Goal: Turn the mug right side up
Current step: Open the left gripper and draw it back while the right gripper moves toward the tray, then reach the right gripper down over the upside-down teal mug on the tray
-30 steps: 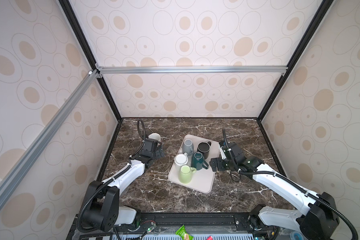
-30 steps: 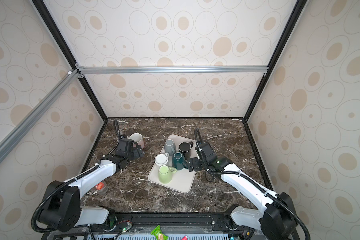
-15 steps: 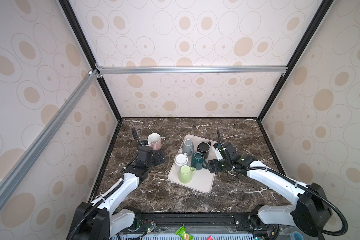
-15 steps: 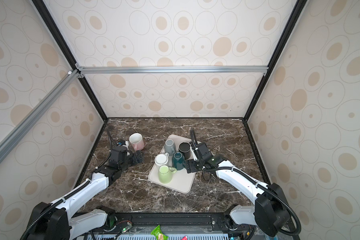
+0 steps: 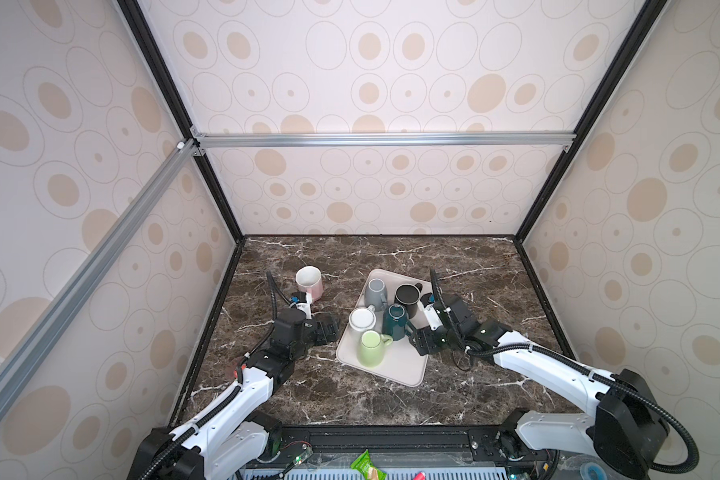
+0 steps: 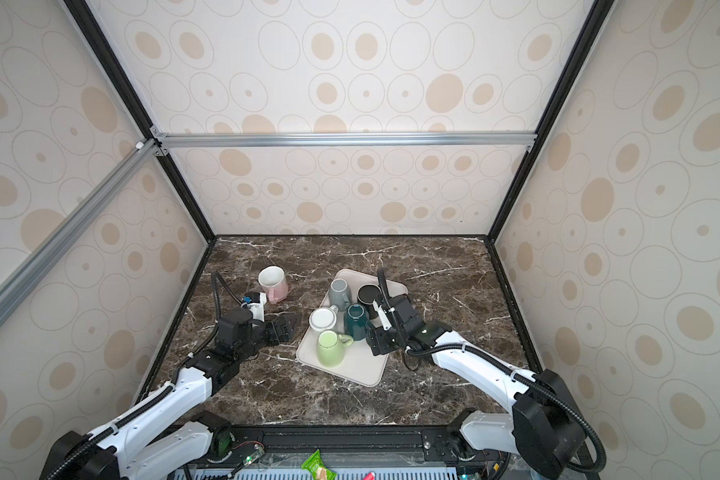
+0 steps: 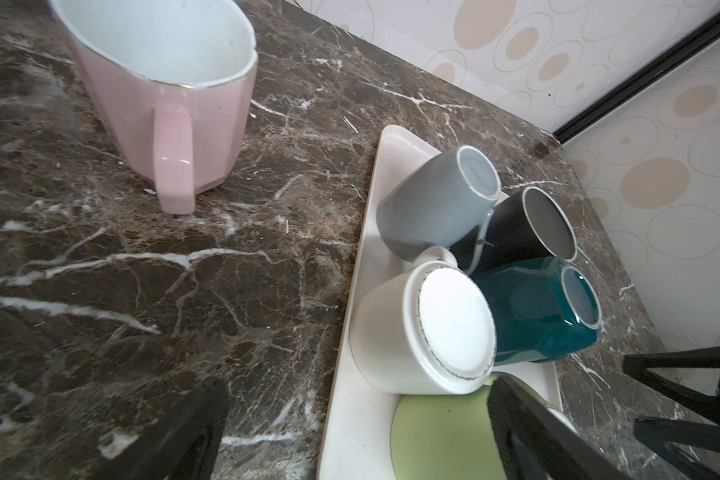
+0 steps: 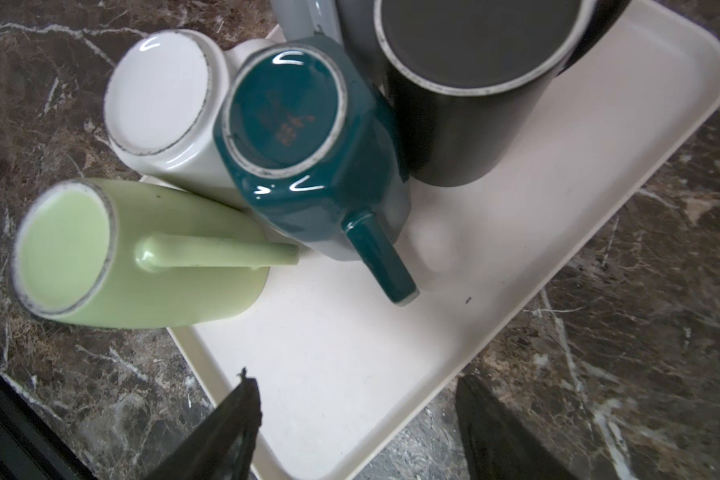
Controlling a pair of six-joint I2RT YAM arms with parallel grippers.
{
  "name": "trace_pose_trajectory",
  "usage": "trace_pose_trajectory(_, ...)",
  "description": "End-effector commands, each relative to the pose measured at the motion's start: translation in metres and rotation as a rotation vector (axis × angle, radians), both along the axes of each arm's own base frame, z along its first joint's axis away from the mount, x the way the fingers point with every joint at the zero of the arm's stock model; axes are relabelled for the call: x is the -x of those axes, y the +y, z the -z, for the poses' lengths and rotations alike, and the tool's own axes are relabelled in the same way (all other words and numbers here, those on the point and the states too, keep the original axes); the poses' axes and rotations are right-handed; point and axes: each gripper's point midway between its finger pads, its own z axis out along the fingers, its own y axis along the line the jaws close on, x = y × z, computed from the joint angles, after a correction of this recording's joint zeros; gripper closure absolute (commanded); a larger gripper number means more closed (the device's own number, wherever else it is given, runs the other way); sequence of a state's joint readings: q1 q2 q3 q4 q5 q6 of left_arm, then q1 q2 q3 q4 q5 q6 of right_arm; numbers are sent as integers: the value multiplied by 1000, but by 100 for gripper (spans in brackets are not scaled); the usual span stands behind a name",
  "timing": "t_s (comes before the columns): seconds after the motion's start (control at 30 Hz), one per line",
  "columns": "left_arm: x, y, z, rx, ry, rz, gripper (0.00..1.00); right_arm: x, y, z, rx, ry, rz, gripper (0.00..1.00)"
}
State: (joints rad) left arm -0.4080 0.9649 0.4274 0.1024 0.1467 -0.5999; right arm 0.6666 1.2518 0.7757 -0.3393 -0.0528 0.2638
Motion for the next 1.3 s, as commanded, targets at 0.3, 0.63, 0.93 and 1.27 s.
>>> trace_pose_trajectory(0.3,5,-15,-18,28,-187,67,2,-9,7,-2,139,-2,-88,41)
trace_pose_trajectory(0.63,15,-22,-22,38,-254,118,2,-17,20,12,160,14,-141,43)
trace_pose_trajectory(0.93,14,-22,-14,7,-252,121,2,-30,24,10,219,3,-172,52)
trace_pose_trajectory(1.27,16,-13,-19,-6,-275,84,2,-40,22,22,327,-4,-208,53)
